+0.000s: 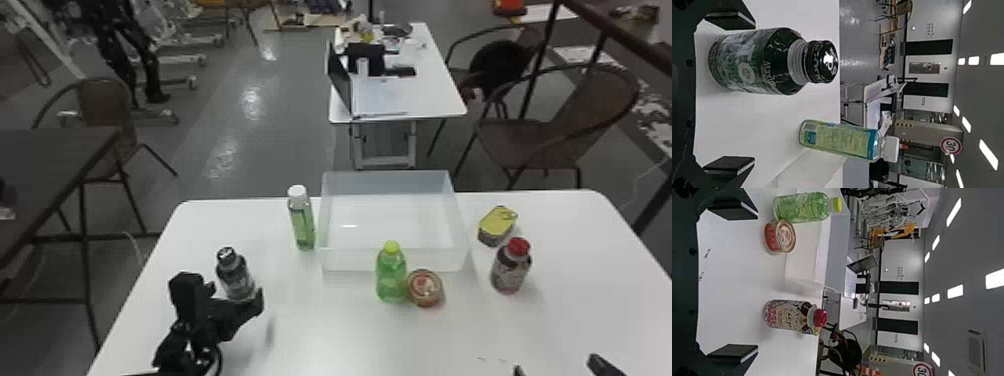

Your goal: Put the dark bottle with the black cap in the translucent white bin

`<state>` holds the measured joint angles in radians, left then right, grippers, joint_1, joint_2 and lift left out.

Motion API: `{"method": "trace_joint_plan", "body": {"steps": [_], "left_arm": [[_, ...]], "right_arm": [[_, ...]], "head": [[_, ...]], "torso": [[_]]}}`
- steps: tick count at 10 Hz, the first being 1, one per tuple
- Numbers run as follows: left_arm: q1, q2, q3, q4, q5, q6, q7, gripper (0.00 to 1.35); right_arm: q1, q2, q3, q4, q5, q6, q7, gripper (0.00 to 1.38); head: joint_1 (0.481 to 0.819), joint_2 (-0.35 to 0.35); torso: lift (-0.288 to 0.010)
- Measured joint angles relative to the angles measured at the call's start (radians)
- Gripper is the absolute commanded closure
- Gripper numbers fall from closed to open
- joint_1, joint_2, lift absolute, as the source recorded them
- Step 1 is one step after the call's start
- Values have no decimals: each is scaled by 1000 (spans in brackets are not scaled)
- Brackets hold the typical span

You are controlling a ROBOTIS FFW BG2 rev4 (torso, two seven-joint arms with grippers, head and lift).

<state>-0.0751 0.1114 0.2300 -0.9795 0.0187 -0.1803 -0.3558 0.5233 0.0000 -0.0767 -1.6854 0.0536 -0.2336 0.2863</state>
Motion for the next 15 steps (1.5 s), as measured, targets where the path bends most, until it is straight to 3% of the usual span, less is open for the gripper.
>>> {"method": "trace_joint_plan", "body": {"steps": [2,6,10,11,13,15], "left_arm": [[-51,22,13,65,-11,6,0,93],[-106,73,-8,150,54,-1,0,98],[-163,88,-77,233,113,-8,-28,133],[-181,95,-80,260,112,-8,-45,274],[-218,116,-97,309,90,1,-66,838],[-227,119,-99,317,74,-3,-55,822]], "right_arm": [[-3,0,0,3,-1,0,8,105],[-14,0,-3,13,4,0,28,105],[-22,0,-3,25,6,0,38,104],[-25,0,-3,29,6,0,40,104],[-31,0,-3,36,6,0,46,105],[-33,0,-4,41,7,0,51,104]], "head": [[695,170],[695,199],[695,174],[695,174],[695,176],[695,182]], "torso": [[0],[0],[0],[0],[0],[0]]}}
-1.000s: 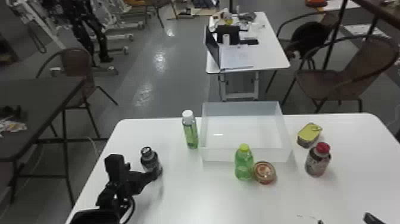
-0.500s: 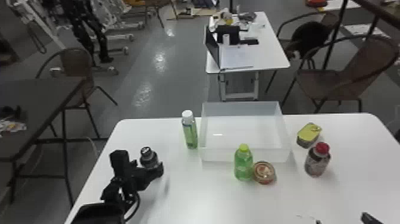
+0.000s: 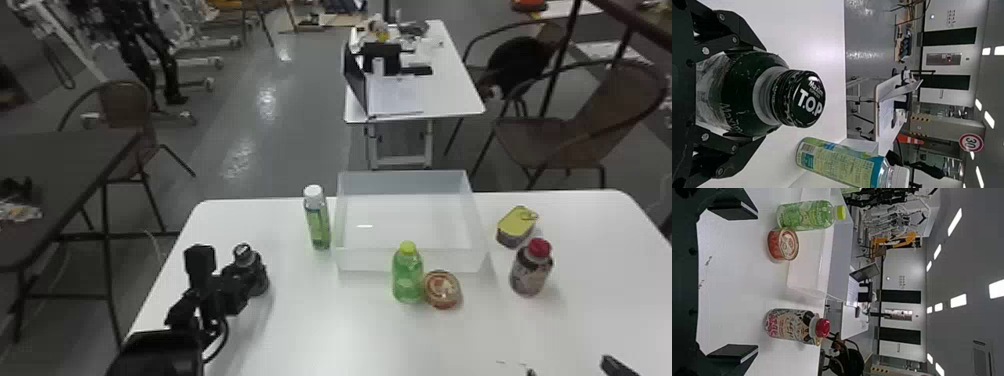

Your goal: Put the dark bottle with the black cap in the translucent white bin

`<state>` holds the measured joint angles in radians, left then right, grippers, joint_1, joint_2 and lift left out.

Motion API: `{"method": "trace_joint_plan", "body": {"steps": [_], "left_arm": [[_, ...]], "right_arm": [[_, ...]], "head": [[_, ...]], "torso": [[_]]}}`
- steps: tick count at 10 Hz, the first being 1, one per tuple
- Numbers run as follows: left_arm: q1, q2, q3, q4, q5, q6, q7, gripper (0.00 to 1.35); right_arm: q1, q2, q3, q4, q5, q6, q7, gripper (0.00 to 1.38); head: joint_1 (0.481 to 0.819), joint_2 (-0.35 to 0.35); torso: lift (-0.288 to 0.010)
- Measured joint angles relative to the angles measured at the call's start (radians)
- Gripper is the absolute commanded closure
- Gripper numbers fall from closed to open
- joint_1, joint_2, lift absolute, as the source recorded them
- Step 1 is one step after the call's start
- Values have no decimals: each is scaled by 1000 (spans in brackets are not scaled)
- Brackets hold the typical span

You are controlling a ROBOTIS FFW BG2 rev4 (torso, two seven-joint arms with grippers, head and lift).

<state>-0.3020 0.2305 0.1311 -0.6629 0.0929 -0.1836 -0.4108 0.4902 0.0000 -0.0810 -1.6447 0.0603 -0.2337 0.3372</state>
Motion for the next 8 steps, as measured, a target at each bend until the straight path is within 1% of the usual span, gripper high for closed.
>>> {"method": "trace_joint_plan", "body": {"steps": [2,3,4,5,6,7,8], "left_arm": [[0,-7,2,0,-15,-3,7,823],[4,-16,-2,-10,-18,-17,8,823],[21,-28,-8,-71,-27,-4,20,823],[62,-46,-11,-185,-46,44,47,825],[113,-69,-12,-312,-60,91,58,825],[165,-91,-18,-439,-70,125,59,825],[206,-109,-36,-555,-79,164,60,825]], "right_arm": [[1,0,-4,0,0,0,4,105],[5,0,-10,-2,0,0,7,105],[9,0,-15,-4,0,0,9,105],[10,0,-17,-5,0,0,9,105],[8,0,-17,-3,0,0,10,105],[6,0,-17,1,-1,0,11,105],[5,0,-17,4,-4,1,11,105]], "head": [[695,178],[695,168],[695,152],[695,145],[695,117],[695,106],[695,80]], "torso": [[0],[0],[0],[0],[0],[0],[0]]}}
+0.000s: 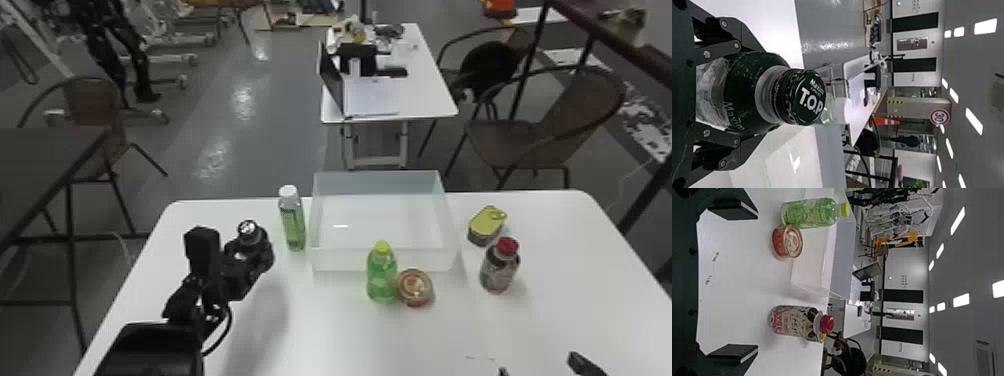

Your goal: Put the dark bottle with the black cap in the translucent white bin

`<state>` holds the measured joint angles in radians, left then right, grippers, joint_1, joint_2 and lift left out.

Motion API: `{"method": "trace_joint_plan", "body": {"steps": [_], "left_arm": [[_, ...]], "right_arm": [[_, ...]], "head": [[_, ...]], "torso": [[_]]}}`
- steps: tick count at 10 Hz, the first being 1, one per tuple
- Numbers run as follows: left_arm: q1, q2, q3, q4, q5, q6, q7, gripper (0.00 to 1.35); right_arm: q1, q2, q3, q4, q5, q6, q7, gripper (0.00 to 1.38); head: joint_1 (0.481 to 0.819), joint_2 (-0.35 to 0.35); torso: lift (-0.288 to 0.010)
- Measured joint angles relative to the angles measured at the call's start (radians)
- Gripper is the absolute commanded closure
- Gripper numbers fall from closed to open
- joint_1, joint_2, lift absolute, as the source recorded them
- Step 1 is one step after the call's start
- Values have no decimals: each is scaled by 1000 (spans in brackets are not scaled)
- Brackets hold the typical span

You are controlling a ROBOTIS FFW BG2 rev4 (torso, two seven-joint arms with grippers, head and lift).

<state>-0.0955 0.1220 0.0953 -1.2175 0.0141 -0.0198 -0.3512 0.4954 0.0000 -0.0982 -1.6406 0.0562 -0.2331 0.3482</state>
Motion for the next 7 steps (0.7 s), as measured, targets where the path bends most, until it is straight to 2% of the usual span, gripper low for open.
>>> {"method": "trace_joint_plan", "body": {"steps": [1,3,5,7], "left_arm": [[26,-15,-26,-92,-3,38,2,825],[27,-33,-103,-172,28,80,0,825],[-16,-29,-184,-173,50,104,-26,825],[-115,-32,-253,-67,39,90,-119,825]], "right_arm": [[-1,0,0,3,-2,0,0,105],[-7,0,0,8,-4,0,0,105],[-13,0,0,15,-7,2,1,105],[-17,0,1,22,-9,7,3,105]], "head": [[695,50],[695,-1],[695,-67],[695,-124]], "torso": [[0],[0],[0],[0]]}}
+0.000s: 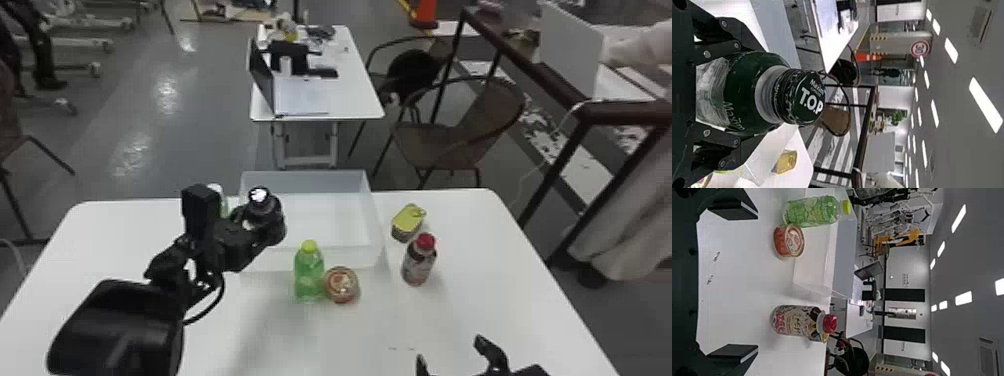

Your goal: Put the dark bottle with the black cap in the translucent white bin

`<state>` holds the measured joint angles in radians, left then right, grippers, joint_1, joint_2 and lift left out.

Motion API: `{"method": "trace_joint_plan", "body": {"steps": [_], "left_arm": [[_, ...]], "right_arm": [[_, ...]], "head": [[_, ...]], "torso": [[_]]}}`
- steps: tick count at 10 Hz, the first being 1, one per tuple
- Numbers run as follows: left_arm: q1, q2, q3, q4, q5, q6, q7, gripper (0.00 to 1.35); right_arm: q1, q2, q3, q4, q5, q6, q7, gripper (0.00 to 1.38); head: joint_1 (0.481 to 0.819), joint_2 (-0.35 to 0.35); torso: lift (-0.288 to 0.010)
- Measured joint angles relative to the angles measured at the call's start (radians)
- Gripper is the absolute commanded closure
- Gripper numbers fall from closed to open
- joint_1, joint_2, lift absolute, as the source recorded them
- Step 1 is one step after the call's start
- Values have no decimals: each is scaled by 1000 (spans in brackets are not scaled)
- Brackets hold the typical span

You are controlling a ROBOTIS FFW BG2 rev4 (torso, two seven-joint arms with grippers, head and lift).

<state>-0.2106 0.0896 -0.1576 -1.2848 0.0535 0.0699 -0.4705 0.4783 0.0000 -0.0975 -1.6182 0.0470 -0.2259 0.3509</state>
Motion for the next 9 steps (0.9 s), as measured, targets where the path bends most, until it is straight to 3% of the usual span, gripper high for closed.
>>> {"method": "trace_joint_plan", "body": {"steps": [3,6,9], "left_arm": [[-181,-30,-23,290,-119,-100,-119,825],[-288,-26,42,479,-239,-196,-120,823],[-372,-15,64,636,-253,-248,-127,772]], "right_arm": [[-13,0,1,11,2,2,7,105],[-26,0,2,21,6,4,15,105],[-37,0,2,33,5,5,25,105]], "head": [[695,-150],[695,-112],[695,-78]], "torso": [[0],[0],[0]]}}
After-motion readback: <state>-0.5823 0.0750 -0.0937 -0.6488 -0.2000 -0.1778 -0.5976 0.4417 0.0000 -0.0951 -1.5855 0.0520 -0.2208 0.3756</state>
